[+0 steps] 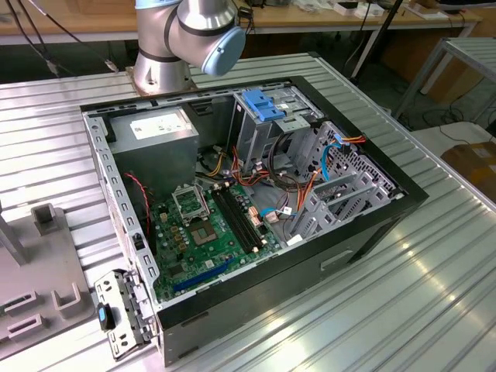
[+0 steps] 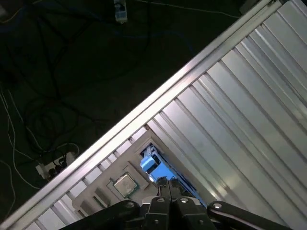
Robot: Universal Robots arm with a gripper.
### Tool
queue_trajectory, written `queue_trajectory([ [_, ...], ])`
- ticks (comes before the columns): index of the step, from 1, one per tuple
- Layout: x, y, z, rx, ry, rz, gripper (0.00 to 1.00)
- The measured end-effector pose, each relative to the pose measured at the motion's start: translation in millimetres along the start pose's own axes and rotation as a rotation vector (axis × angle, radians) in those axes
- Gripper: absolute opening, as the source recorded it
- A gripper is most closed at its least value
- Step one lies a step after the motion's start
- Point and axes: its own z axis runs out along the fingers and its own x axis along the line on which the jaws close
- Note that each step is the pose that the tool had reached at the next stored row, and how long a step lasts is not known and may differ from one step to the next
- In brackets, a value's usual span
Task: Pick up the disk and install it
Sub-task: 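Pick up the disk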
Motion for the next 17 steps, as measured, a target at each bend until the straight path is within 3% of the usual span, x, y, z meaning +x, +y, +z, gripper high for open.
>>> queue_trajectory([
  [8, 0.3, -0.3, 0.3, -0.0047, 0.0086, -0.193, 0.11],
  [9, 0.5, -0.4, 0.3, -0.0058, 0.0107, -0.242, 0.11],
  [13, 0.7, -0.6, 0.5, -0.0083, 0.0155, -0.348, 0.11],
  [17, 0.7, -0.6, 0.7, -0.009, 0.0201, -0.419, 0.11],
])
